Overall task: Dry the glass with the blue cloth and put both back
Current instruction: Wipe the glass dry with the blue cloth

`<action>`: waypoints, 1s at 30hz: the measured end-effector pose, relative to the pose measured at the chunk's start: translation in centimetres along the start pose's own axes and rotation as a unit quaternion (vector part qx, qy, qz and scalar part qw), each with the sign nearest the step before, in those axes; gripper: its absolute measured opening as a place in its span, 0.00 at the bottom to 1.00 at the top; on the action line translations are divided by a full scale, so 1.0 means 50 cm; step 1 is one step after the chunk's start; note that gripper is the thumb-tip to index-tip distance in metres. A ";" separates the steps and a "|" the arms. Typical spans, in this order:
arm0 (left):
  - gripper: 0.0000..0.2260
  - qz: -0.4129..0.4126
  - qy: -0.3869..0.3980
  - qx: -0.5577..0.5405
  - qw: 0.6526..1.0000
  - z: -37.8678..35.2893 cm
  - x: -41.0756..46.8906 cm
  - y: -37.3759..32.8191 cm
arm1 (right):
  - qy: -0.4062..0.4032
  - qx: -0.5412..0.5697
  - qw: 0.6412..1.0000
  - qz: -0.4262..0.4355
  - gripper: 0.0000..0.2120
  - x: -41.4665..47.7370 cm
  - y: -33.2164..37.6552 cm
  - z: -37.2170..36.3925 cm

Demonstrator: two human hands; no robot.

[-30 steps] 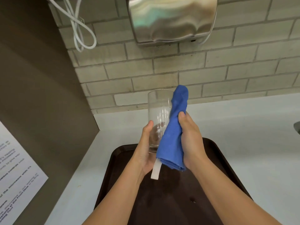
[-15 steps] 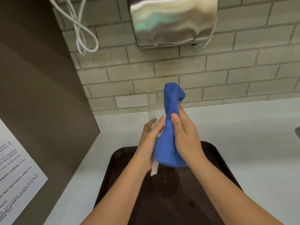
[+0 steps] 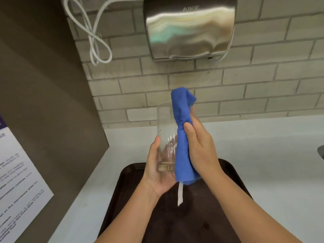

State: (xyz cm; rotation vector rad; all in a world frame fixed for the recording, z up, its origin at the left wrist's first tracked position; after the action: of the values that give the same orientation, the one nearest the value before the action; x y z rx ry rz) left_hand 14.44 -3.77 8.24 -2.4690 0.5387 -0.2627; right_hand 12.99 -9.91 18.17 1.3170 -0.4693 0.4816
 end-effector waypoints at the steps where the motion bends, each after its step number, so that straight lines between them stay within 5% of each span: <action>1: 0.28 -0.004 0.001 -0.005 1.000 0.004 -0.002 -0.004 | 0.013 0.001 1.000 0.010 0.19 -0.033 -0.002 -0.012; 8: 0.29 0.013 0.020 -0.061 0.998 0.020 -0.002 0.009 | 0.042 -0.010 0.999 0.025 0.19 -0.083 -0.012 -0.034; 13: 0.27 -0.014 -0.008 -0.009 1.000 0.012 0.021 -0.010 | -0.068 0.087 0.984 -0.141 0.11 0.035 -0.076 0.025; 17: 0.17 -0.067 -0.059 0.126 0.988 0.024 0.040 -0.052 | -0.067 0.201 0.941 -0.263 0.14 -0.020 -0.147 -0.005; 22: 0.31 -0.119 -0.142 0.225 0.957 0.040 0.036 -0.077 | -0.047 0.095 0.983 -0.151 0.15 -0.066 -0.102 -0.005; 26: 0.22 -0.108 -0.072 0.223 0.966 0.014 0.035 -0.041 | -0.060 -0.054 0.996 -0.021 0.21 0.017 -0.017 0.031; 30: 0.14 -0.098 -0.044 0.174 0.979 0.002 0.037 -0.036 | -0.103 0.054 0.980 -0.159 0.13 0.047 -0.069 0.059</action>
State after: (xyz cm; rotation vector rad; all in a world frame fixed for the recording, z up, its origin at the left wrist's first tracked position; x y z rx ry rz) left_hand 16.68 -3.19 9.35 -2.1794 0.1918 -0.2964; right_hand 16.76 -13.27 17.37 1.5237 -0.3971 0.1056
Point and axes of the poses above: each hand's wrist, its own x-axis towards the middle knuckle, its own z-axis out of the back of the hand, y = z × x, the point moved 10 cm from there along x, towards the middle knuckle, and after that the axes turned 7 degrees about -x, right-handed, at the moved point
